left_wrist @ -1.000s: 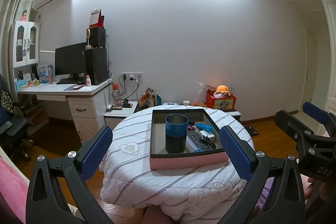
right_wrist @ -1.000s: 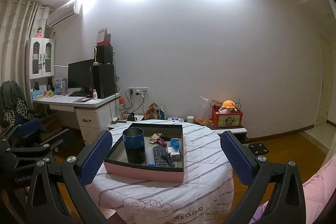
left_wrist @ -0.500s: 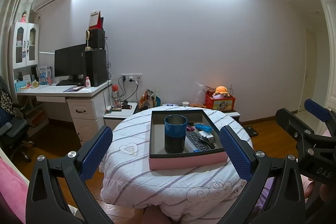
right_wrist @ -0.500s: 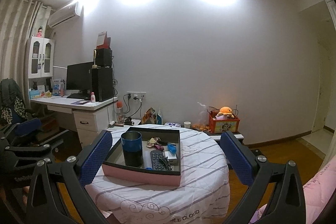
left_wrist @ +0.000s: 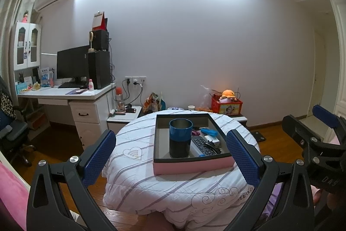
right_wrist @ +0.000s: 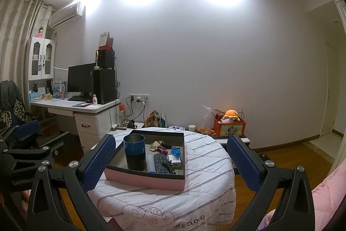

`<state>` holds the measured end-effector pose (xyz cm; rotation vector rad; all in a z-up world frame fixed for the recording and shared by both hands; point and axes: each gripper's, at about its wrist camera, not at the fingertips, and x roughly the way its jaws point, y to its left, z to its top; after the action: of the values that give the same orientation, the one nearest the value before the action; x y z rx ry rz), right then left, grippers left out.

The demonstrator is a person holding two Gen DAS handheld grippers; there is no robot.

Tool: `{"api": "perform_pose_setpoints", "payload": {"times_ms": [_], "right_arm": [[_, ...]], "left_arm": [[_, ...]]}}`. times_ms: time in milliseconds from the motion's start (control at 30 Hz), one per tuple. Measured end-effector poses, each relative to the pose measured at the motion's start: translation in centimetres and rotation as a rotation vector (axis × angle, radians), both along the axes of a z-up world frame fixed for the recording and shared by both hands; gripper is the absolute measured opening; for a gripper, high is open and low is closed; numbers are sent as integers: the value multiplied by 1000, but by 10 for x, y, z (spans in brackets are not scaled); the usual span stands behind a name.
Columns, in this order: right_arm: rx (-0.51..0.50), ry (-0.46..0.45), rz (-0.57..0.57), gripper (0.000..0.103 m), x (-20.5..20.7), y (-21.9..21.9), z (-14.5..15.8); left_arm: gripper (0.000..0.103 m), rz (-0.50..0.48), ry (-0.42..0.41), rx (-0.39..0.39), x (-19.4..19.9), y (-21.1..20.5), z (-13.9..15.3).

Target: Organize rigid objects

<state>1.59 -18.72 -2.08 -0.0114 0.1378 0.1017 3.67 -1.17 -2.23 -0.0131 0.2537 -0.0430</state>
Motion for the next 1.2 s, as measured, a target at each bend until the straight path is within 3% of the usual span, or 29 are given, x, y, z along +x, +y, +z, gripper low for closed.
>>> {"api": "perform_pose_setpoints", "payload": {"times_ms": [467,1200], "right_arm": [[-11,4,13,103,3,3,-1],[-17,7,15,103,5,4,-2]], "left_arm": [[103,4,-47,-6,-8,2,0],[103,6,-42,9,-5,1,-5]]}}
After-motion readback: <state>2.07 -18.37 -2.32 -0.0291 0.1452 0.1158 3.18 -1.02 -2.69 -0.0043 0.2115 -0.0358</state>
